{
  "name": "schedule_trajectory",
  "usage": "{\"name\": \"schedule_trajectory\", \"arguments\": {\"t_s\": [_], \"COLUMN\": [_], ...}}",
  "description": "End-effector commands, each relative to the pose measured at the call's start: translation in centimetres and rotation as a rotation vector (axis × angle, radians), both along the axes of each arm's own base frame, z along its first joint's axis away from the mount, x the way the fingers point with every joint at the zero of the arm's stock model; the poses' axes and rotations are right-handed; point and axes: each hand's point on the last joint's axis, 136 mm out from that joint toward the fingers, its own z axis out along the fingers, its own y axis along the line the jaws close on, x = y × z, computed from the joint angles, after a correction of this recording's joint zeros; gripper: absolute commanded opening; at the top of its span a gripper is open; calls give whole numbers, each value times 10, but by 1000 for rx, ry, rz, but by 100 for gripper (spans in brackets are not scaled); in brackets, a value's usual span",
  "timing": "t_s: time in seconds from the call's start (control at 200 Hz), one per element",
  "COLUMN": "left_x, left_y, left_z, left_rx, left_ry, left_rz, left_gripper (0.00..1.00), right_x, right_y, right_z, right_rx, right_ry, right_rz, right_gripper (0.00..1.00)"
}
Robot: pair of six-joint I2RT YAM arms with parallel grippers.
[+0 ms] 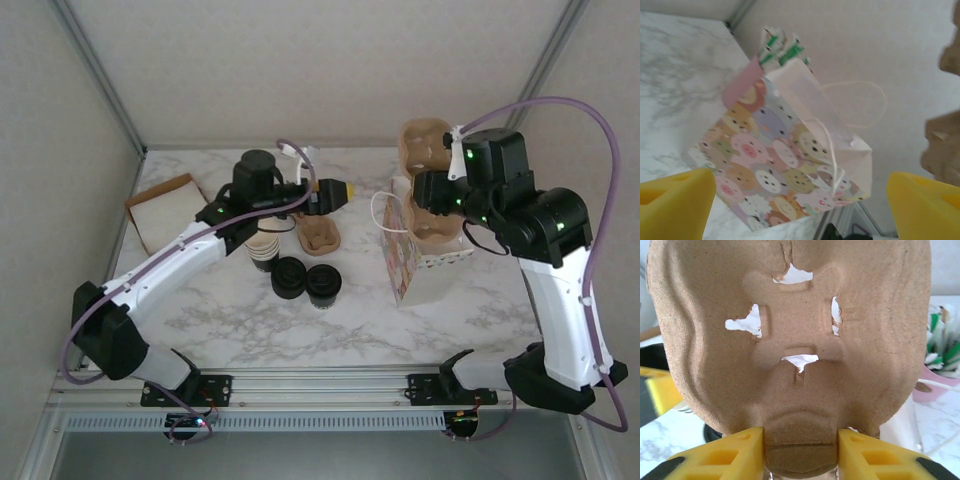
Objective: Pack the takeout coffee
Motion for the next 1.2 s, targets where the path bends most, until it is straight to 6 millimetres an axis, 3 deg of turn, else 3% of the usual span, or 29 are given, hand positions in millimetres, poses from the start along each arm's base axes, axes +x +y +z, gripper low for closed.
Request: {"name": "schedule_trajectory", "arguments": {"t_s": [0.0, 0.315, 0.4, 0.581, 0.801, 1.196], "left_x": [-10, -4, -3, -4, -2, 1], "left_y": [-25, -70, -76, -79, -74, -73], "left_z": [15, -20, -23, -25, -22, -24], "left_rx": [-47, -24, -37, -36, -25, -20], "left_ry": [-29, 52, 71, 76, 69, 70], "left_rz": [-104, -201, -225, -234, -203, -187], "left_gripper": [86, 71, 61, 26, 0, 0], "right_x": [12, 36, 39, 48, 56, 69], "right_y": [-12, -13, -14, -16, -12, -13], "right_z": [-25, -54, -59, -72, -89, -113], "right_rx": [-83, -100, -101, -91, -87, -81], "right_ry": [78, 197, 219, 274, 341, 418], "right_rz": [-57, -81, -85, -95, -81, -83], "right_gripper": [39, 39, 38, 38, 38, 38]}}
